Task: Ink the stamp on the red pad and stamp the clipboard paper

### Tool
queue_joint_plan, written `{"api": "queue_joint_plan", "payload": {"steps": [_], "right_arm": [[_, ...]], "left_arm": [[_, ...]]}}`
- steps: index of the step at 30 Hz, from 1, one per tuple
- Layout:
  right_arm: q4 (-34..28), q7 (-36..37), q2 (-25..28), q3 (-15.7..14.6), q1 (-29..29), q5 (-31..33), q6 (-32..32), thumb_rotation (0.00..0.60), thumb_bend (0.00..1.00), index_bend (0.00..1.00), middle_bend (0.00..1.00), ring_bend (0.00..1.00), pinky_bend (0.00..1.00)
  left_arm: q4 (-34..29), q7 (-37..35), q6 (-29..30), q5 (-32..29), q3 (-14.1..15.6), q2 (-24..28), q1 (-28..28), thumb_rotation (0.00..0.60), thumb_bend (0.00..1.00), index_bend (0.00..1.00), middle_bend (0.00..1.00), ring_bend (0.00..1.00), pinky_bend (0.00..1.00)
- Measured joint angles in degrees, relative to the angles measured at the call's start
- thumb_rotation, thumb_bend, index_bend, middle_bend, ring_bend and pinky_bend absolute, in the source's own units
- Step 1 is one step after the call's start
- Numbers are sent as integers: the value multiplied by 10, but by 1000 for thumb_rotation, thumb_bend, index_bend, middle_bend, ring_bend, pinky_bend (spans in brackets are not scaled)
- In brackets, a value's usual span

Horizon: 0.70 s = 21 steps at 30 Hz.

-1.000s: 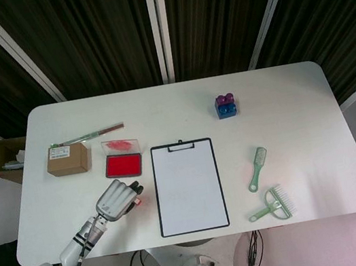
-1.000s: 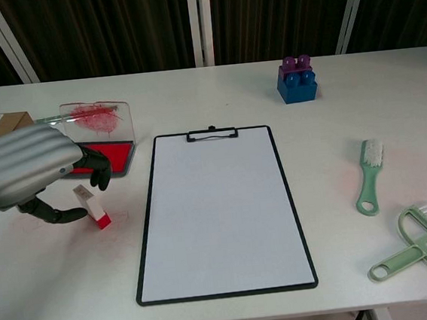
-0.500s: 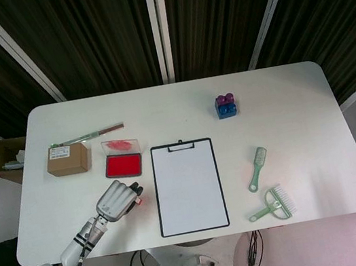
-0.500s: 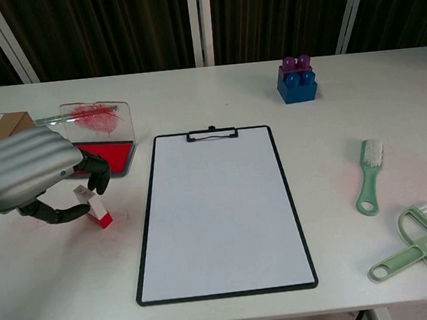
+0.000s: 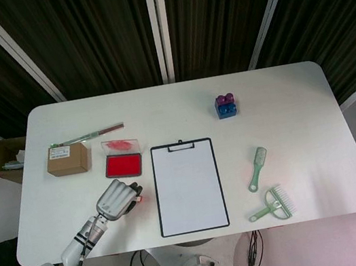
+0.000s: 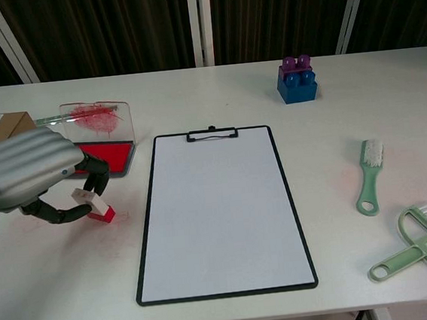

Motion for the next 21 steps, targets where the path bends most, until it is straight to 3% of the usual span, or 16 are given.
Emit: {"api": "queue_joint_plan", "payload": {"steps": [11,21], "right_arm": [[-1,0,1,1,0,-1,2,600,372,0,0,0,0],[-5,-3,0,1,1,-4,3,600,372,0,0,0,0]], "left_arm": [[-21,-27,11,-14,-12,16,-2,600,380,580,579,996,1000],[-36,-125,-26,-79,-72,48,-35,600,394,612,614,1000,1000]]}}
